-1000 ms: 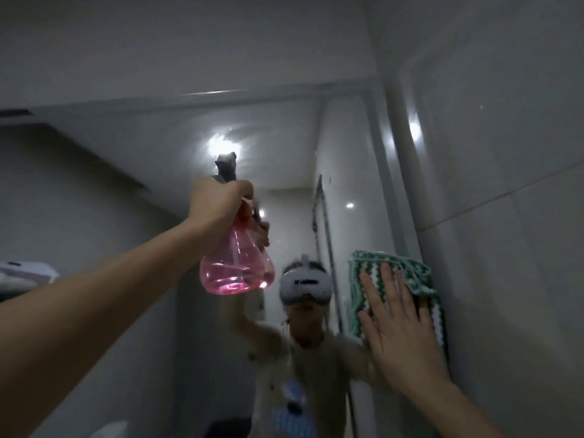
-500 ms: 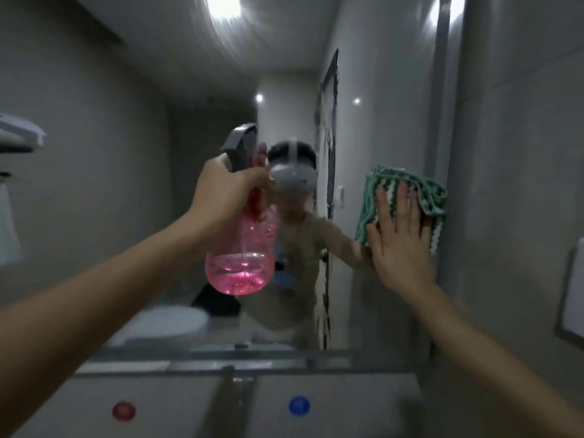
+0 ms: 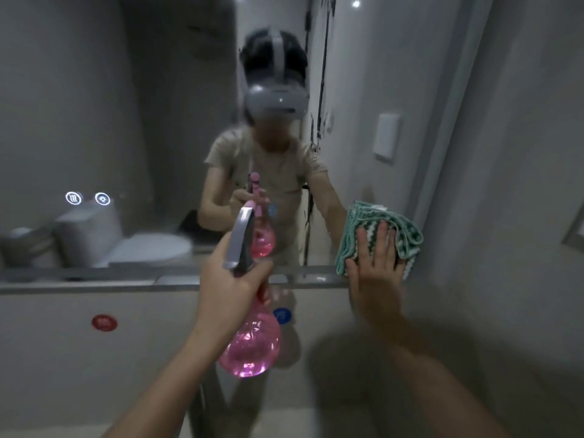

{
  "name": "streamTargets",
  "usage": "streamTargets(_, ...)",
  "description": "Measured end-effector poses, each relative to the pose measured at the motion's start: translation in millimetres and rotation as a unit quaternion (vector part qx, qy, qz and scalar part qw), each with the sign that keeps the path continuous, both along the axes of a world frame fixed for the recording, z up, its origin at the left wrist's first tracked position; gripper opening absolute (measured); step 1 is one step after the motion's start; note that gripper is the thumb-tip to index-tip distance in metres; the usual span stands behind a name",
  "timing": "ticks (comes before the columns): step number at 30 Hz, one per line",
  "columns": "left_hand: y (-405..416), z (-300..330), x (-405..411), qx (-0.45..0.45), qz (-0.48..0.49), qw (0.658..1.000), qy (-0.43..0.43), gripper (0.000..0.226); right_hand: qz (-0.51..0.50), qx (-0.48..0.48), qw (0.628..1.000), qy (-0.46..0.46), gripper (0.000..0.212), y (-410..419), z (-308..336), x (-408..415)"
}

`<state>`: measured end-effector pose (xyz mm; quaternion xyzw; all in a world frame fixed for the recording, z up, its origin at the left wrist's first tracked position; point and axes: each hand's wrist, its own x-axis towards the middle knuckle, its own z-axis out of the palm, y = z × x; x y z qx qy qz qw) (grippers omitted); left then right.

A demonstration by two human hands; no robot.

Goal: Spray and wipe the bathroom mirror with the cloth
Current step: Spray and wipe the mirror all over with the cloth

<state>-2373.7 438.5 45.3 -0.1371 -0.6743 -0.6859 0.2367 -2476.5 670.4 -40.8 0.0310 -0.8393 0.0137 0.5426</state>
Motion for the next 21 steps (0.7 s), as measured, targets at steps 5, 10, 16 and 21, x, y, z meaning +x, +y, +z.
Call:
streamTargets(5,4,-40,8,-0.008,-0.007,0.997,-0.072,0.017,0.005,-0.006,1.000,0.002,0.054,-5,-26,-1)
streamTargets(10,-2,-59,9,-0.012,0.020,0.997,-0.074,0.024,-0.025,-0.048,0.998,-0.010,0.055,-37,-37,-5)
streamTargets(16,-25,-67,13,-0.016,0.060,0.996,-0.070,0.021,0.138,0.025,0.990,0.033,0.052,-113,-47,0)
streamTargets(21,-67,-65,25,0.012,0.083,0.992,-0.090,0.021,0.139,0.042,0.989,-0.032,0.058,-169,-43,-6)
